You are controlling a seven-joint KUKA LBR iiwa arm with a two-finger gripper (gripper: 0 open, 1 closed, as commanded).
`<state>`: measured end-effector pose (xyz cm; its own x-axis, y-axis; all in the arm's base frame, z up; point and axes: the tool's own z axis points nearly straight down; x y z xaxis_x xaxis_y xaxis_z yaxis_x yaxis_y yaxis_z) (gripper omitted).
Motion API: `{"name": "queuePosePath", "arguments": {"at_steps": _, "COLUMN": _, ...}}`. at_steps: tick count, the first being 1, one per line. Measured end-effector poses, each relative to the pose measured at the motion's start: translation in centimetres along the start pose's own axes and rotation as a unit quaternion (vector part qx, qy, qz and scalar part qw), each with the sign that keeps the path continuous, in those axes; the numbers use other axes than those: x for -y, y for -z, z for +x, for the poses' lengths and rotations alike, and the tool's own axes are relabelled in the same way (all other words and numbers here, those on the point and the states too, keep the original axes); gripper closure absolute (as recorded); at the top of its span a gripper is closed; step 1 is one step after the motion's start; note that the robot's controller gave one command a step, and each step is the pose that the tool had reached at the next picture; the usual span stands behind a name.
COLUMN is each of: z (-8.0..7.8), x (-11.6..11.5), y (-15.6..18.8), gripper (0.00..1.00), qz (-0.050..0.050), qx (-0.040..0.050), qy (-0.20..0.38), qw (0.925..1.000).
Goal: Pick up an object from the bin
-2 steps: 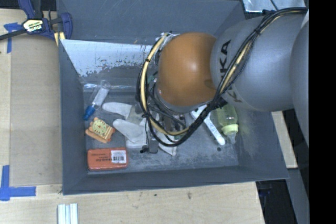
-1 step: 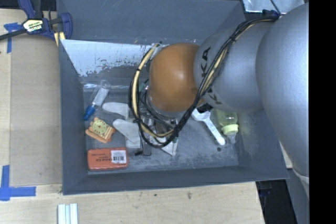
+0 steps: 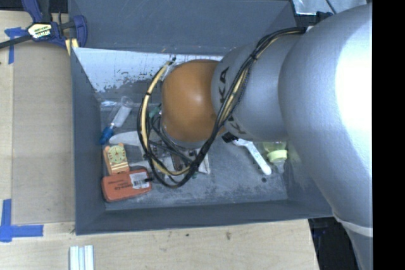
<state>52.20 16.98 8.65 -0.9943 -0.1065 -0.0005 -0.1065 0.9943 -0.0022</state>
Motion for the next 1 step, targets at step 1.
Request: {"name": "queuePosePath", "arguments": {"at_steps": 1, "z": -0.01, "x": 0.0, "y": 0.01, "gripper": 1.0, "qz": 0.0, "qx": 0.0, "qy": 0.0, "qw": 1.0}}
